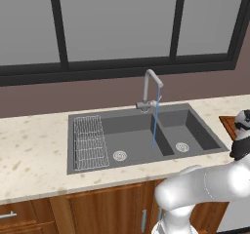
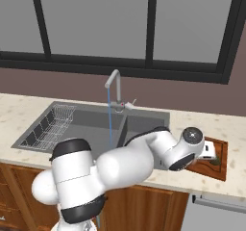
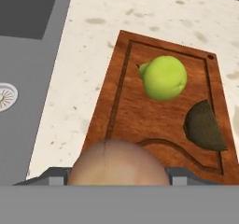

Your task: Pick the peach, pear, kiwi from the sink and place them on the cutting board to airdry. Then turn off the sink faucet.

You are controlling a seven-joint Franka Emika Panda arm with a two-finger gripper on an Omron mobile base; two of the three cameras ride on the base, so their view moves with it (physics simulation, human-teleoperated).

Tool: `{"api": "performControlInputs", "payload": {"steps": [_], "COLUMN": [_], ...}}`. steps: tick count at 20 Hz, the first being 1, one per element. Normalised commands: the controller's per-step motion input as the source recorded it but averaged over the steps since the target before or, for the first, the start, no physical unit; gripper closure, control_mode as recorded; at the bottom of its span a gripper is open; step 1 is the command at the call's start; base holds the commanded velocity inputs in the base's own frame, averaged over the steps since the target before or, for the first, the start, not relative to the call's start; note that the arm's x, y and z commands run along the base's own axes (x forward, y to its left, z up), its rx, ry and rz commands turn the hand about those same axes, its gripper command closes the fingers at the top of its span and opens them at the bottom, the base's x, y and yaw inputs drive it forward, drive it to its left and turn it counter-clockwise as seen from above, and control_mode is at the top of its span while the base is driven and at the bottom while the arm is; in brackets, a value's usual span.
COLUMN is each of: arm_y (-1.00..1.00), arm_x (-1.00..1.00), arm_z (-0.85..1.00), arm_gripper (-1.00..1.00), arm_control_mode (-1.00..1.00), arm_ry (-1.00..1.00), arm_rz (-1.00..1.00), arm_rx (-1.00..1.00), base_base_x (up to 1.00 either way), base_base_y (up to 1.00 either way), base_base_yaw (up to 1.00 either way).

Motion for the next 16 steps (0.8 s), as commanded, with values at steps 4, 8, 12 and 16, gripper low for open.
{"api": "performControlInputs", "payload": {"steps": [4,8,12,16], "arm_y": [-0.24,-0.14,0.0,0.0], "arm_x": [0.12,0.15,0.16,0.14], "arm_z": [-0.12,-0.07,-0.1,-0.16], "arm_gripper": [1.0,1.0,1.0,1.0], "arm_control_mode": [-1.0,-1.0,-1.0,-1.0], "arm_ry": [0.0,0.0,0.0,0.0], "arm_rz": [0.05,0.05,0.05,0.04], "arm_rx": [0.0,0.0,0.0,-0.01], "base_base_x": [0.0,0.0,0.0,0.0], "base_base_y": [0.0,0.0,0.0,0.0], "base_base_yaw": [0.0,0.0,0.0,0.0]}}
